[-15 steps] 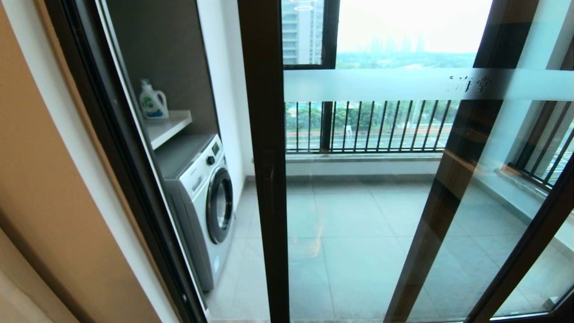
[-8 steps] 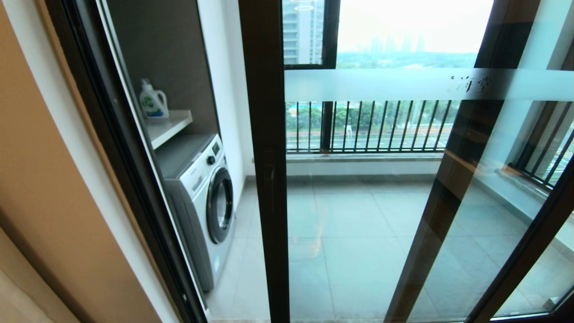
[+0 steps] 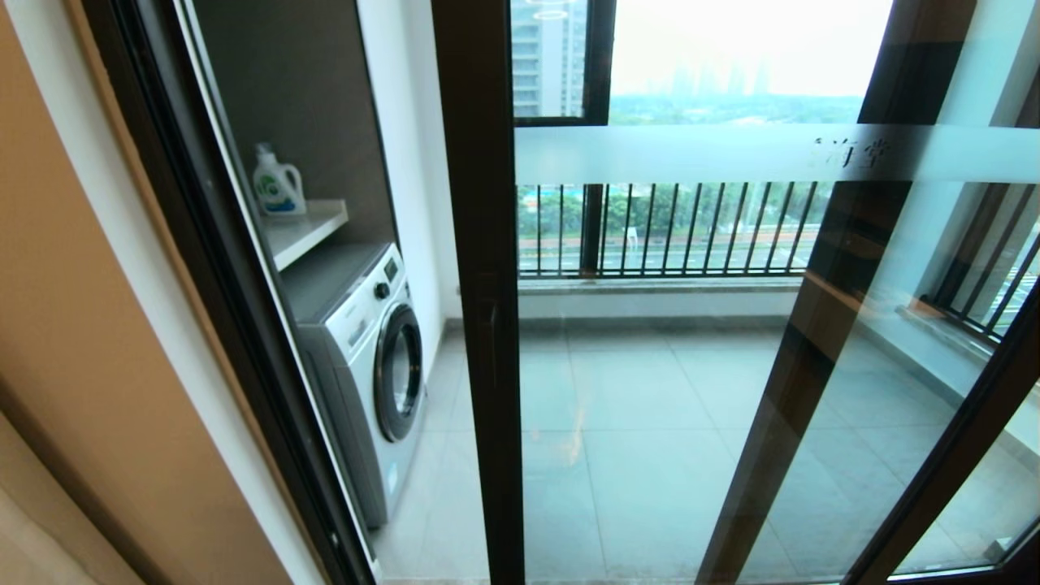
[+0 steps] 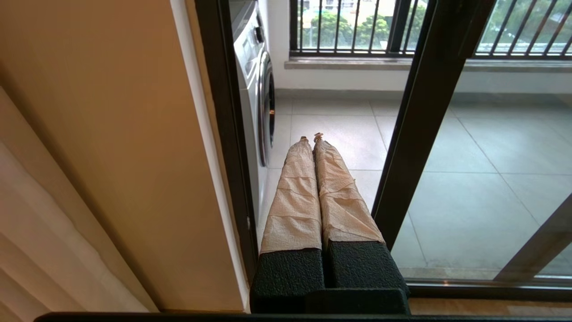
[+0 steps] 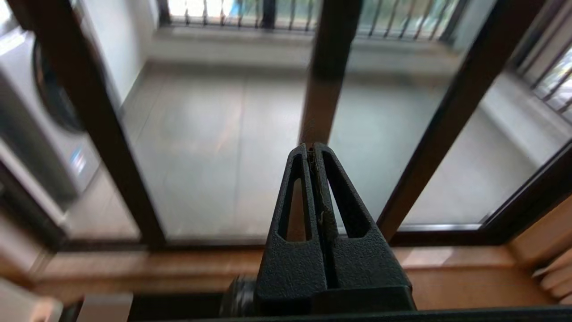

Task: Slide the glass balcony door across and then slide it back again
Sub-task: Close the slid door

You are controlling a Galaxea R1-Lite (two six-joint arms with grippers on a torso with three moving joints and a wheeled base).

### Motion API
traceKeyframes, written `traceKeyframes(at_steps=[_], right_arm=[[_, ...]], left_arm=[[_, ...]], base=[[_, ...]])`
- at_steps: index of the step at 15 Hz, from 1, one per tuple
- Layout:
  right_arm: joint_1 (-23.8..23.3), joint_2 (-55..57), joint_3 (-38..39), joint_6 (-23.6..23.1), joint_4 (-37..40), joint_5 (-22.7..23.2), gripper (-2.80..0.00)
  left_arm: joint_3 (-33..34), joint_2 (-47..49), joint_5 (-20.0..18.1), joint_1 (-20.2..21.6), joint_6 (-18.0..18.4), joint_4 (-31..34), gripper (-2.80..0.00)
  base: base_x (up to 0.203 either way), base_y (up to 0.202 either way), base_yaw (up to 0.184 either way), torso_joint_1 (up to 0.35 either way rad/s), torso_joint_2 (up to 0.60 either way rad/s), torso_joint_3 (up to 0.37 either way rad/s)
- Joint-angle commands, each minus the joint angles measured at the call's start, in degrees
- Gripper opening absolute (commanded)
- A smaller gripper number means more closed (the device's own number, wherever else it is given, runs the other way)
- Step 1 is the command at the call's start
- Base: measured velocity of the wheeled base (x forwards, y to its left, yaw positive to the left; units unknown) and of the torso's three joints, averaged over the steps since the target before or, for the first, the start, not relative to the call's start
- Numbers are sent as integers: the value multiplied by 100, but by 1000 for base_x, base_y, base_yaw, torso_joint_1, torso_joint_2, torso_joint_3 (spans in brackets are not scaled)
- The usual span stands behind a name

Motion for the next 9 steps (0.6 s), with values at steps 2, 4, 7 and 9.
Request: traceKeyframes(at_steps=[2, 4, 7, 9], right_arm=[[-18, -181, 1707, -103, -1286, 430, -280], [-20, -180, 3242, -286, -2983, 533, -280], [-22, -180, 4268, -629, -4769, 377, -280], [-20, -180, 4362, -422, -4916, 481, -280]], left_arm=[[4, 9, 1, 1, 0, 0, -280], [2, 9, 1, 1, 0, 0, -280], [7, 9, 1, 1, 0, 0, -280], [9, 9, 1, 1, 0, 0, -280]], base=[[0, 0, 0, 0, 0, 0], [0, 0, 0, 0, 0, 0], [0, 0, 0, 0, 0, 0], [0, 0, 0, 0, 0, 0]])
